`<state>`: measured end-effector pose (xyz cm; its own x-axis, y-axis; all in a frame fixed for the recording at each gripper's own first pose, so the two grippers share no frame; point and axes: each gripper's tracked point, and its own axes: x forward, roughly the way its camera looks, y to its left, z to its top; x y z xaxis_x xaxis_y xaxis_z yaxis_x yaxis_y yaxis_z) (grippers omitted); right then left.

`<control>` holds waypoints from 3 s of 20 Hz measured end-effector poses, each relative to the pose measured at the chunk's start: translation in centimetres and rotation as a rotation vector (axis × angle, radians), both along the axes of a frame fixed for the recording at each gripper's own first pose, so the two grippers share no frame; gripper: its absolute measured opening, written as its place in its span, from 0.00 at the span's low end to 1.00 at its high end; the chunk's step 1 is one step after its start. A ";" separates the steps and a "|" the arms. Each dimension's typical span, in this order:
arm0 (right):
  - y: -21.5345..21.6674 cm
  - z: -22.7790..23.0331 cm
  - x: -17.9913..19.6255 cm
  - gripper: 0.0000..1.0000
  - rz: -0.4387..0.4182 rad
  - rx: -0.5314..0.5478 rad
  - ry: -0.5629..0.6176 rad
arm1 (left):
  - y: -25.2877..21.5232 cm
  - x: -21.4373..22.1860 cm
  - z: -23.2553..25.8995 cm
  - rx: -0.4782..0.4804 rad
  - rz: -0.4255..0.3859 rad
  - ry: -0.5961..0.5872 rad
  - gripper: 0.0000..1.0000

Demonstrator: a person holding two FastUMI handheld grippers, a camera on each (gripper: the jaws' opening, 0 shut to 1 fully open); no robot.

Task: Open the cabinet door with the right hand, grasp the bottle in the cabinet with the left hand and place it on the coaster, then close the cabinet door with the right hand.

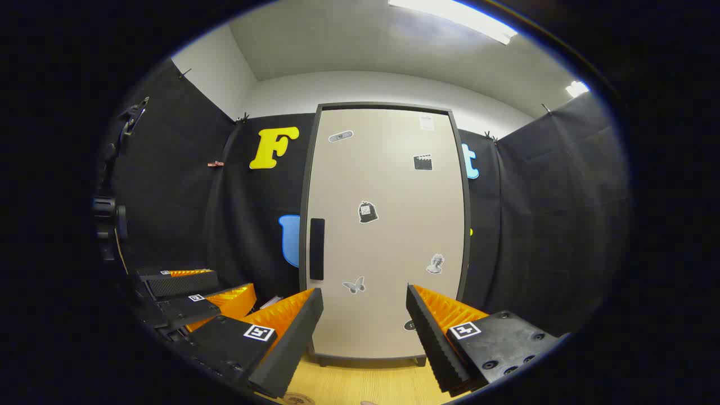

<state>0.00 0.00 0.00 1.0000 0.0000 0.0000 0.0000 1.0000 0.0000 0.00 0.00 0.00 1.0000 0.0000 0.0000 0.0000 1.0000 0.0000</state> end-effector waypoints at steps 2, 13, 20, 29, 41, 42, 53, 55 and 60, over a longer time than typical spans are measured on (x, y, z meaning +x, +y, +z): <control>-0.2 0.0 0.0 0.96 -0.002 -0.003 -0.003 | -0.2 -0.1 0.5 0.009 0.000 -0.014 0.93; 0.4 0.9 -0.3 0.97 -0.002 -0.057 -0.044 | 0.0 -0.4 1.1 0.009 0.019 -0.041 0.92; 1.3 0.5 0.0 0.97 0.019 -0.079 -0.037 | 0.6 -0.4 1.3 0.010 0.029 -0.046 0.92; 3.9 0.5 1.9 0.97 0.066 -0.008 -0.029 | 3.5 -0.6 0.8 0.014 0.062 -0.043 0.92; 9.0 1.5 10.9 0.97 0.061 -0.006 -0.085 | 11.4 -1.8 -0.2 0.045 0.166 -0.011 0.92; 9.3 1.3 11.7 0.97 0.058 -0.003 -0.076 | 12.0 -1.9 -0.5 0.043 0.171 -0.005 0.92; 10.2 -0.6 19.4 0.94 0.006 -0.004 -0.044 | 16.8 -3.0 -3.1 -0.007 0.238 0.061 0.92; 10.1 -1.6 20.4 0.86 -0.005 -0.009 -0.020 | 17.6 -3.1 -3.4 0.000 0.256 0.070 0.92; 10.7 -3.6 22.3 0.75 -0.012 -0.024 0.024 | 19.3 -3.4 -3.7 0.008 0.286 0.078 0.92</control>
